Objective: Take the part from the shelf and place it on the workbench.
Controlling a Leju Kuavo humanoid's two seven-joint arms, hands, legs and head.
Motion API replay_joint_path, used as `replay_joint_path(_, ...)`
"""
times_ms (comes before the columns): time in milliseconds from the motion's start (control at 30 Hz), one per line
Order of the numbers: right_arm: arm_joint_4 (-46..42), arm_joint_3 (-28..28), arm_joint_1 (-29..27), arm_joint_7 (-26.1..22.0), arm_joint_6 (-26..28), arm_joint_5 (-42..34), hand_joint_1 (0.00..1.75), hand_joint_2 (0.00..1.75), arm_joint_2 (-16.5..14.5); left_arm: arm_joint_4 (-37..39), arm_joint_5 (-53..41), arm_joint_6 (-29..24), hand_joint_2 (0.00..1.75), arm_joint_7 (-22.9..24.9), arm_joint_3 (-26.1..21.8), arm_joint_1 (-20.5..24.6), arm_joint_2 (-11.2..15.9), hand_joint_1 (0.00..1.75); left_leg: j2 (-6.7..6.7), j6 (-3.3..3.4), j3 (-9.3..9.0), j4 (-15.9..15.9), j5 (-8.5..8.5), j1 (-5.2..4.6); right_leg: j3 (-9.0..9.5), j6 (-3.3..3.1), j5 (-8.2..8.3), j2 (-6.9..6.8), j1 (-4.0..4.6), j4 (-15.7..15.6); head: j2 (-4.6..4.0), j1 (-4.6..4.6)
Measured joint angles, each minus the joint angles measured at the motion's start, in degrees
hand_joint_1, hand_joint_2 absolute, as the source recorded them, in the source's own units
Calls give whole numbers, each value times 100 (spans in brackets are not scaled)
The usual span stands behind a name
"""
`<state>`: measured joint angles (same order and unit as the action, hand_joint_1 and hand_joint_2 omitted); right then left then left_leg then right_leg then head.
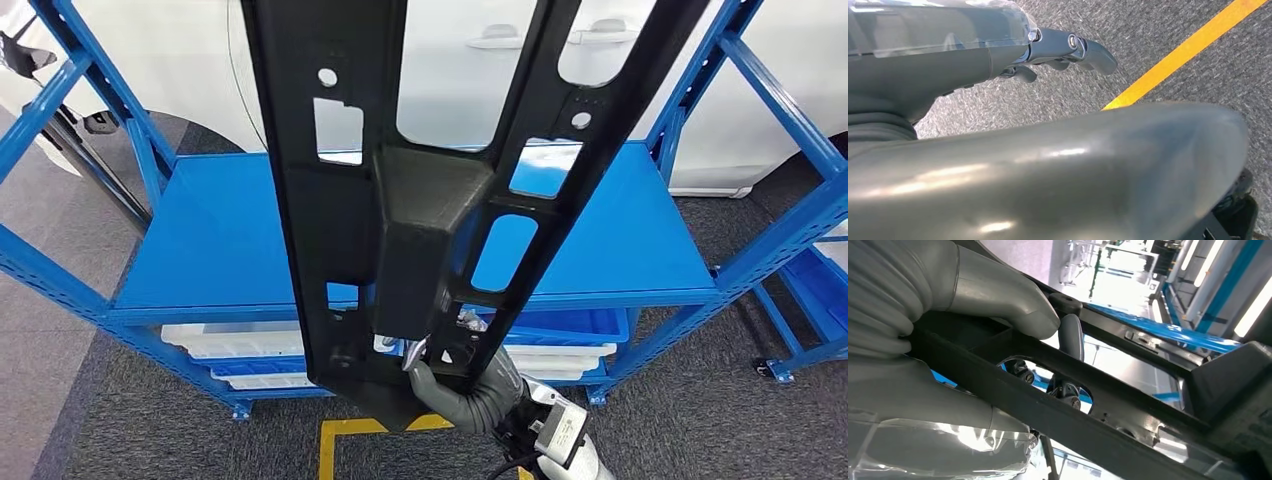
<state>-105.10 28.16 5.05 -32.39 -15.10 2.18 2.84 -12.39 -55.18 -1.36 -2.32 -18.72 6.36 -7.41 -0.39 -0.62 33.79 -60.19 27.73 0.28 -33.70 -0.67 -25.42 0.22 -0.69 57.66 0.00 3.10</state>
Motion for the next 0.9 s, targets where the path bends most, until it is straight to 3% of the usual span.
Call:
replay_joint_path(67, -24, 18, -20, 1, -2, -4, 175, 175, 0, 0, -1, 5, 175, -3, 3, -2, 1, 0, 5, -45, 289, -682, 389, 15, -2, -33, 7, -15, 2, -6, 0, 1)
replay_joint_path(133, -29, 45, -84, 20, -7, -8, 175, 175, 0, 0, -8, 14, 175, -17, 11, -9, 1, 0, 5, -72, 583, -1356, 648, 24, -8, -40, 6, -24, 10, -2, 0, 1)
replay_joint_path(167, -29, 65, -135, 36, -5, -8, 175, 175, 0, 0, -14, 17, 175, -35, 19, -11, 1, 0, 5, -75, 601, -1418, 617, 26, -6, -40, 6, -26, 12, 1, 0, 1)
replay_joint_path(200, -29, 91, -190, 51, -3, -6, 175, 175, 0, 0, -20, 17, 175, -60, 26, -10, 1, 0, 6, -68, 502, -1235, 478, 28, 1, -39, 5, -25, 12, 2, 0, 1)
replay_joint_path(267, -29, 155, -296, 66, 6, 9, 175, 175, 0, 0, -20, 14, 175, -122, 33, 4, 2, 0, 6, -27, 79, -414, 103, 27, 21, -24, -3, -21, 16, 5, 0, 1)
replay_joint_path(333, -29, 228, -380, 64, 14, 60, 175, 175, 0, 0, -8, 2, 175, -187, 34, 23, 4, 0, 0, 31, -208, 173, -72, 6, 23, 22, -7, -12, 32, 18, 0, 0)
replay_joint_path(433, -29, 347, -460, 55, 45, 139, 175, 175, 0, 0, 28, -110, 175, -241, 33, 27, 8, 0, -3, 116, -241, 284, -96, -4, 15, 118, -3, -8, 38, 23, 0, 0)
replay_joint_path(500, -28, 399, -490, 46, 73, 150, 175, 175, 1, 0, 79, -193, 175, -265, 31, 29, 8, 0, 4, 187, -254, 321, -137, 24, -59, 174, -151, -10, 34, 217, 0, -1)
replay_joint_path(600, -1, 424, -527, 23, 150, 139, 175, 175, 14, 0, 143, -230, 175, -295, 27, 18, 8, 0, 12, 233, -239, 333, -161, 30, -529, 228, -716, -13, 15, 1269, 0, -1)
replay_joint_path(633, 18, 428, -551, 16, 182, 123, 175, 175, 22, 0, 150, -240, 175, -293, 26, 7, 8, 0, 14, 234, -232, 330, -161, 28, -673, 239, -822, -14, 8, 1578, 0, -1)
replay_joint_path(667, 39, 432, -578, 13, 209, 100, 175, 175, 30, 0, 149, -251, 175, -290, 26, -3, 9, 0, 13, 232, -229, 325, -160, 27, -725, 245, -815, -15, 2, 1694, 0, -2)
replay_joint_path(700, 62, 434, -604, 11, 232, 76, 175, 175, 37, 0, 143, -261, 175, -285, 25, -9, 9, 0, 9, 229, -231, 319, -157, 27, -662, 243, -694, -16, -5, 1570, 0, -2)
replay_joint_path(800, 117, 437, -631, 14, 251, 22, 175, 175, 54, 0, 120, -264, 175, -247, 25, -5, 7, 0, -4, 187, -241, 293, -130, 16, -93, 196, -159, -20, -4, 399, 0, -1)
replay_joint_path(833, 134, 437, -629, 16, 232, 4, 175, 175, 62, 0, 117, -251, 175, -234, 25, -2, 7, 0, -5, 161, -236, 283, -121, 6, 21, 173, -84, -19, 7, 147, 0, -1)
replay_joint_path(900, 176, 437, -629, 17, 171, -31, 175, 175, 79, 0, 118, -207, 175, -220, 24, 3, 7, 0, -2, 100, -225, 277, -113, -9, 55, 122, -75, -11, 35, 41, 0, 1)
